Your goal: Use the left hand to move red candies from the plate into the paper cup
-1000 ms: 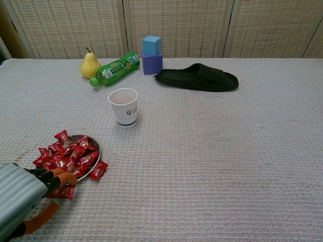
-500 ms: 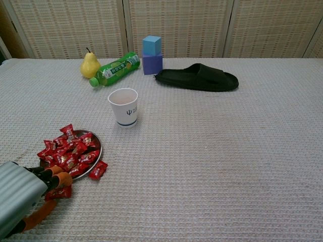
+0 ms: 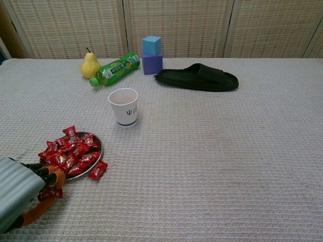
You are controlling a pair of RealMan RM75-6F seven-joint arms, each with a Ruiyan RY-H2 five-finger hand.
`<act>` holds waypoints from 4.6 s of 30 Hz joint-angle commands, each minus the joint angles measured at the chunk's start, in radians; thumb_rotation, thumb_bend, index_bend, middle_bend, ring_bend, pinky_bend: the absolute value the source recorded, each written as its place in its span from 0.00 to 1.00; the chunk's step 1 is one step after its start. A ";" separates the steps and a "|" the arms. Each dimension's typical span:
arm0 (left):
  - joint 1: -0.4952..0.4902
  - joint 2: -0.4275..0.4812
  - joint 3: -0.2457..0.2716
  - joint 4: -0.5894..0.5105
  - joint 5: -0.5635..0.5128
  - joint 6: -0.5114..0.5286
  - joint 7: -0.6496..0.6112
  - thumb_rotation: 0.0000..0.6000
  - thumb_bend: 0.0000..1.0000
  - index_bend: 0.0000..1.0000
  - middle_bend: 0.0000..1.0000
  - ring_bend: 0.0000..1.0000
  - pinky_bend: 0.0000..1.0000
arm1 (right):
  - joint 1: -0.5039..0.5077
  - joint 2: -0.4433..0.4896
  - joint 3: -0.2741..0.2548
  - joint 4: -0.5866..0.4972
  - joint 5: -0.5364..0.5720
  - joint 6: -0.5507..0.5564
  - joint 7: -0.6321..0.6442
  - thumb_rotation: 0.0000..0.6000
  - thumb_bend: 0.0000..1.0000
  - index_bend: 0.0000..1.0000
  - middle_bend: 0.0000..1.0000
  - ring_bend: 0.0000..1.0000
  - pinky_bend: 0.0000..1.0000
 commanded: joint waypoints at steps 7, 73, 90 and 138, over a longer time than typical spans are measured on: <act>-0.075 0.140 -0.083 -0.261 -0.009 -0.011 -0.021 1.00 0.42 0.50 0.58 0.63 0.97 | 0.002 -0.003 0.008 -0.003 0.020 -0.010 -0.007 1.00 0.04 0.00 0.00 0.00 0.00; -0.201 0.277 0.086 -0.539 -0.101 -0.168 0.175 1.00 0.42 0.20 0.28 0.70 1.00 | -0.014 0.006 0.003 0.000 -0.005 0.016 0.010 1.00 0.04 0.00 0.00 0.00 0.00; -0.206 0.145 0.004 -0.351 -0.049 -0.224 0.148 1.00 0.41 0.16 0.19 0.75 1.00 | -0.021 0.008 -0.008 0.012 -0.034 0.040 0.024 1.00 0.04 0.00 0.00 0.00 0.00; -0.266 0.066 -0.059 -0.185 -0.023 -0.245 0.095 1.00 0.41 0.36 0.52 0.76 1.00 | -0.013 0.006 0.001 0.001 -0.006 0.016 0.008 1.00 0.04 0.00 0.00 0.00 0.00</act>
